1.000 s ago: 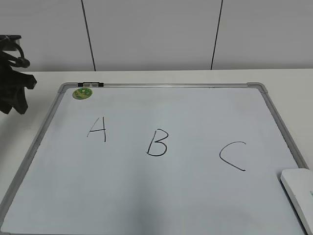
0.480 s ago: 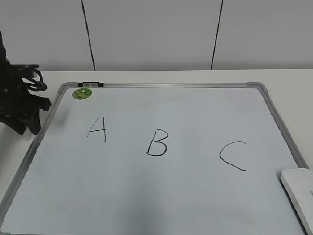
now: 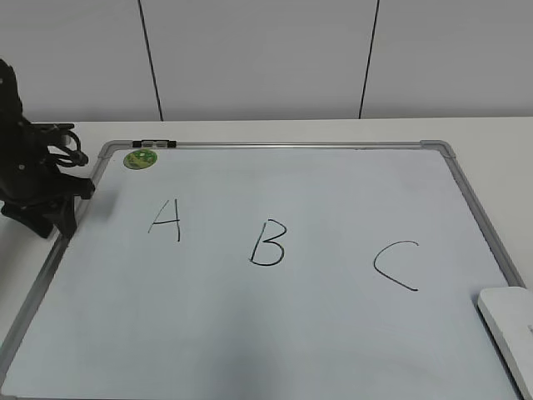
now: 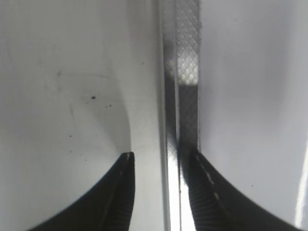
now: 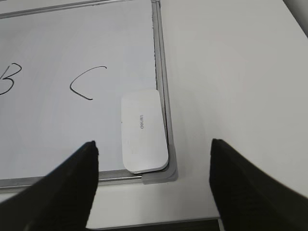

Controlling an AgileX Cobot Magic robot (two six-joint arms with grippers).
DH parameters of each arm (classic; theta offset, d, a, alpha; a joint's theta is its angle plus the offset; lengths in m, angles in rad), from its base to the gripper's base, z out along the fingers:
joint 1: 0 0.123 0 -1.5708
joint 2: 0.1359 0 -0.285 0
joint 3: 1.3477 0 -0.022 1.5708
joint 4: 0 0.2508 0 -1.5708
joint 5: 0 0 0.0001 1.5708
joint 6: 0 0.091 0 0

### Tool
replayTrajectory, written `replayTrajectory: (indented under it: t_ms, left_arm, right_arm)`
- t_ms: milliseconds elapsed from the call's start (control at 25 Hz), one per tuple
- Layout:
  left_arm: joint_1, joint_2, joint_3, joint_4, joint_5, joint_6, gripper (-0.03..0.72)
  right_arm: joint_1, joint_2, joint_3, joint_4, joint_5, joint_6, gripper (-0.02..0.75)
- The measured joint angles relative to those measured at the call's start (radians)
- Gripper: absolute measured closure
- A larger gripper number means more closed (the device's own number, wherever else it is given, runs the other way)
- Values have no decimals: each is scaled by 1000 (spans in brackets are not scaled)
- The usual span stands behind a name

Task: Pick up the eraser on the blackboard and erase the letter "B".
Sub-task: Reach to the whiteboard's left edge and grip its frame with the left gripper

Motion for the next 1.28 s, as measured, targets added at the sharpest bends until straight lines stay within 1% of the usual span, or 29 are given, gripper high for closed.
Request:
replayTrajectory:
  t_ms: [240, 320, 440, 520, 600, 760, 920, 1080, 1280]
  left_arm:
    - [0, 5, -4, -4, 2, 0, 423]
    - [0, 5, -4, -10, 2, 0, 467]
    - [0, 5, -4, -23, 3, 0, 571]
    - [0, 5, -6, -23, 3, 0, 627]
    - [0, 5, -6, -27, 3, 0, 654]
    - [0, 5, -6, -27, 4, 0, 658]
    - [0, 5, -6, -27, 4, 0, 658]
    - [0, 5, -6, -27, 4, 0, 658]
    - [0, 5, -6, -27, 4, 0, 657]
  right_arm:
    - [0, 0, 0, 0, 0, 0, 204]
    - [0, 0, 0, 0, 0, 0, 204]
    - [0, 0, 0, 0, 0, 0, 204]
    - [0, 0, 0, 0, 0, 0, 204]
    - [0, 0, 0, 0, 0, 0, 204]
    - [0, 3, -13, 0, -18, 0, 204]
    - [0, 124, -57, 11, -58, 0, 204]
    - [0, 350, -116, 32, -58, -21, 204]
    - [0, 660, -186, 44, -1, -68, 204]
